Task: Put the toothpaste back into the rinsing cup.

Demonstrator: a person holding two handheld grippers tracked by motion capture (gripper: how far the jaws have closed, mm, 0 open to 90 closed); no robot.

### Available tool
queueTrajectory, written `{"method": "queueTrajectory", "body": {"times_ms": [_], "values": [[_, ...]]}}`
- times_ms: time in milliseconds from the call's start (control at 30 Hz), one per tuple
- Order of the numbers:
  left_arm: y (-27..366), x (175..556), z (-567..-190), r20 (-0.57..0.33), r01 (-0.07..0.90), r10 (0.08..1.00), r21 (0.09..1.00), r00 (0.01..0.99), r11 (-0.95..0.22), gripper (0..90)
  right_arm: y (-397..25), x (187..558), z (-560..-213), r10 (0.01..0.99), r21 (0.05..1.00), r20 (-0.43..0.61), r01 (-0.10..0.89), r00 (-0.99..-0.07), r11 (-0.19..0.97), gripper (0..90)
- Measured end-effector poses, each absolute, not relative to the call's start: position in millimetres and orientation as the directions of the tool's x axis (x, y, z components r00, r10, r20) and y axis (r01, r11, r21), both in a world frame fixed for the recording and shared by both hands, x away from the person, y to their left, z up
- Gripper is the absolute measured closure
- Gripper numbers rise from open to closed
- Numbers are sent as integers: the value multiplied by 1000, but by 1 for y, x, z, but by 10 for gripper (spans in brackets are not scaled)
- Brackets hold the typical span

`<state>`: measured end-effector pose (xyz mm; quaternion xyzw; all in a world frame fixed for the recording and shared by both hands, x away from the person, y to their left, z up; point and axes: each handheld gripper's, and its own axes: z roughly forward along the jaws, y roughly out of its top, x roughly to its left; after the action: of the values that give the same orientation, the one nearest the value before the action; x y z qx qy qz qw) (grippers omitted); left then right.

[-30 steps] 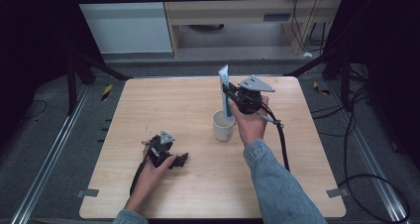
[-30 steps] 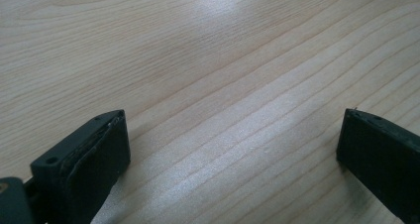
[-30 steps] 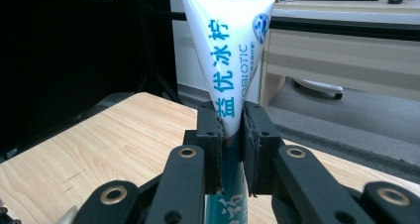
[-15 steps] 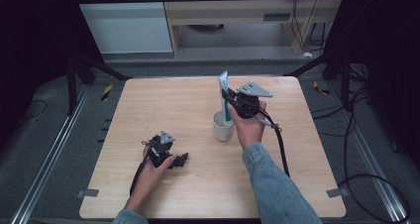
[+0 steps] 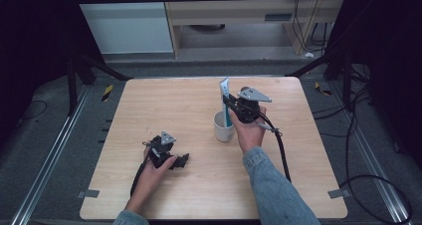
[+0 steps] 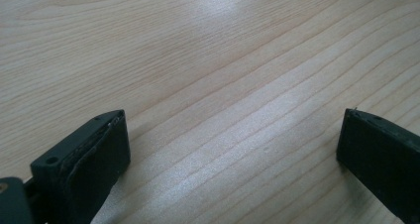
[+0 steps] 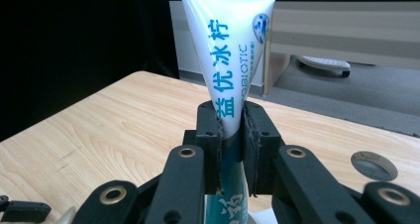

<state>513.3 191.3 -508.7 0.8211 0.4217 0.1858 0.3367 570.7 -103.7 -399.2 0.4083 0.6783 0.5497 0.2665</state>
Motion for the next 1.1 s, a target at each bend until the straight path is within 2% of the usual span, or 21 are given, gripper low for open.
{"method": "queueTrajectory", "body": {"times_ms": [1100], "values": [[191, 513, -509, 21, 568, 818, 710, 575, -417, 0, -108, 569, -419, 848, 953, 116, 300, -518, 53, 790]]}}
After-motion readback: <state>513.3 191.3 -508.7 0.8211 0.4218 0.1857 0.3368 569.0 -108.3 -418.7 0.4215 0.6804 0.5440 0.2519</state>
